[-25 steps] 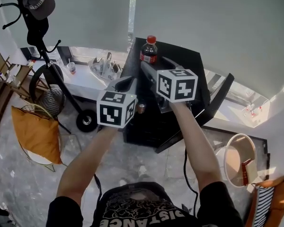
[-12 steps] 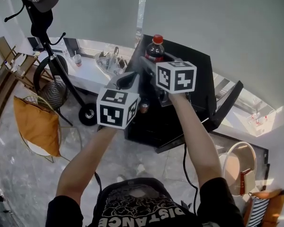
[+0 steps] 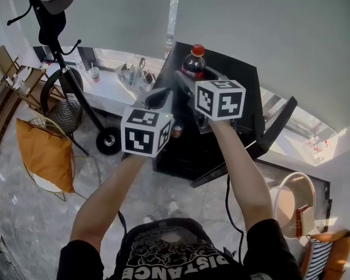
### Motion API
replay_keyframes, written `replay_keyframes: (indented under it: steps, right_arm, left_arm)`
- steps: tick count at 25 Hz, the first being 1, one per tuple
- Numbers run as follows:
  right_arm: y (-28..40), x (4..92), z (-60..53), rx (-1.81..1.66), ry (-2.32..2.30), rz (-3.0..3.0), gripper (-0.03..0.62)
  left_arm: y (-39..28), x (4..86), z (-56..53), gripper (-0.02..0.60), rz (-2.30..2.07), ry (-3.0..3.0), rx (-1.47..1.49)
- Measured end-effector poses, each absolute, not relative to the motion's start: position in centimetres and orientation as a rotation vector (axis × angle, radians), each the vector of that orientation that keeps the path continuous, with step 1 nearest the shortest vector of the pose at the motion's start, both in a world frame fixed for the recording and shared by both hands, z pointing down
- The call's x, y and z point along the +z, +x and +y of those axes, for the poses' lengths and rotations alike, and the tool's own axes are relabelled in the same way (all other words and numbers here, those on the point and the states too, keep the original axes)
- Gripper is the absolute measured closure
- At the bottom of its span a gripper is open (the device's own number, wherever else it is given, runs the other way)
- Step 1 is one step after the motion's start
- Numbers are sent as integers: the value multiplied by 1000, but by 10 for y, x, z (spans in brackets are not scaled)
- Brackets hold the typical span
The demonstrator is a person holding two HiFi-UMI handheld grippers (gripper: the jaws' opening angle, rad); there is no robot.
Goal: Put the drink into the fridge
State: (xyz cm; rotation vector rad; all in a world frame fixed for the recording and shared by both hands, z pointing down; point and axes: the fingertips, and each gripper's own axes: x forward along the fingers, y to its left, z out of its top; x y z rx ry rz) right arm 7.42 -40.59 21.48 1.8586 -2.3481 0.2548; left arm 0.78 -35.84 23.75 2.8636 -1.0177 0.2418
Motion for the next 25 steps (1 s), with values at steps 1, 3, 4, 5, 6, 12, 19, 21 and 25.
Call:
replay_keyframes:
  steps: [1, 3, 4, 5, 6, 12, 19, 21, 25]
  right_arm:
    - [74, 212, -402, 249, 1869, -2350, 286]
    - [73, 206, -392, 237, 1887, -2349, 286]
    - [73, 203, -387, 231, 1894, -2347, 286]
    - [72, 202, -382, 227, 1900, -2344, 286]
    - [71, 201, -376, 224, 1907, -2339, 286]
    - [64, 201, -339, 222, 1944, -2321, 286]
    - [53, 206, -291, 231, 1992, -2291, 286]
    - [48, 210, -280, 236, 1994, -2289, 286]
    - [46, 222, -257, 245, 1993, -2290, 286]
  left_arm:
    - [8, 237, -355, 577, -1011, 2867, 241]
    - [7, 237, -349, 577, -994, 2875, 243]
    - [6, 238, -345, 577, -985, 2878, 245]
    - [5, 239, -341, 577, -975, 2880, 248]
    - [4, 240, -337, 577, -965, 2881, 252]
    - [1, 245, -310, 577, -904, 2899, 266]
    - [-3, 254, -273, 577, -813, 2908, 266]
    - [-2, 258, -266, 577, -795, 2901, 266]
    - [2, 269, -251, 578, -781, 2891, 273]
